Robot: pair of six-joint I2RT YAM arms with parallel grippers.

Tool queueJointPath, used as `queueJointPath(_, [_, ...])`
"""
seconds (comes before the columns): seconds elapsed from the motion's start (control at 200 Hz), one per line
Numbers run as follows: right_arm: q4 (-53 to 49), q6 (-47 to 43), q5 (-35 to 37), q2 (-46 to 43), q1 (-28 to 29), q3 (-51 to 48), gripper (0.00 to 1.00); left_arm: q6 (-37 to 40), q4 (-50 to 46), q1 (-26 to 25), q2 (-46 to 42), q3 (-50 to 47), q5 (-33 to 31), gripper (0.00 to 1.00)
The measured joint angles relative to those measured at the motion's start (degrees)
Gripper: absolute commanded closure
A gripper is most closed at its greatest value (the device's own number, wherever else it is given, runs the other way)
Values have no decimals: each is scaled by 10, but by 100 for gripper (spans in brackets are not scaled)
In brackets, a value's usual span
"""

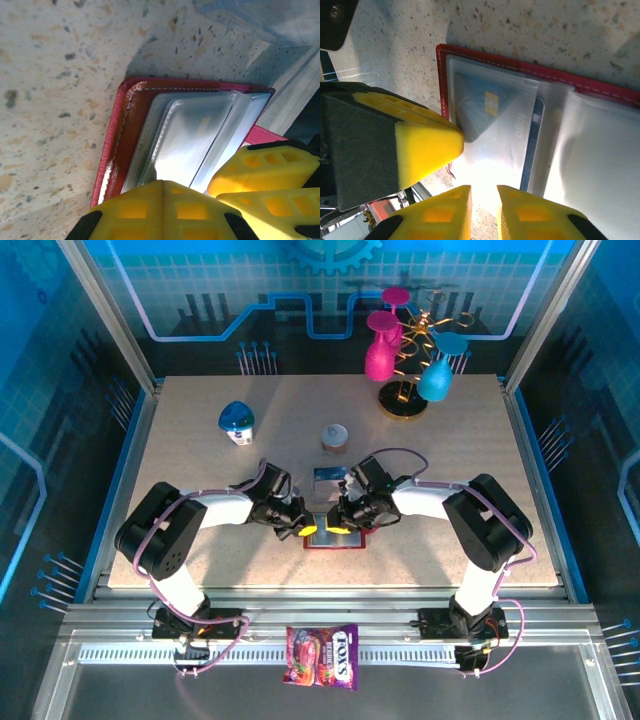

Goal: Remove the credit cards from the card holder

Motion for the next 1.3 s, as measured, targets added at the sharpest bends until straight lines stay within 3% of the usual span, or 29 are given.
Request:
queueJointPath(0.385, [-17, -12, 9, 3, 0, 0, 75, 0, 0, 0, 0, 0, 0, 98])
queueJointPath(0.68, [-16, -13, 9, 9, 2, 0, 82, 0, 0, 0, 0, 0, 0, 98])
queueJointPath(0.966, [-17, -13, 8, 17, 3, 3, 76, 0, 0, 0, 0, 0, 1, 98])
queueJointPath(1.301, [-23, -22, 10, 17, 4, 8, 72, 2, -9, 1, 0, 2, 2, 87])
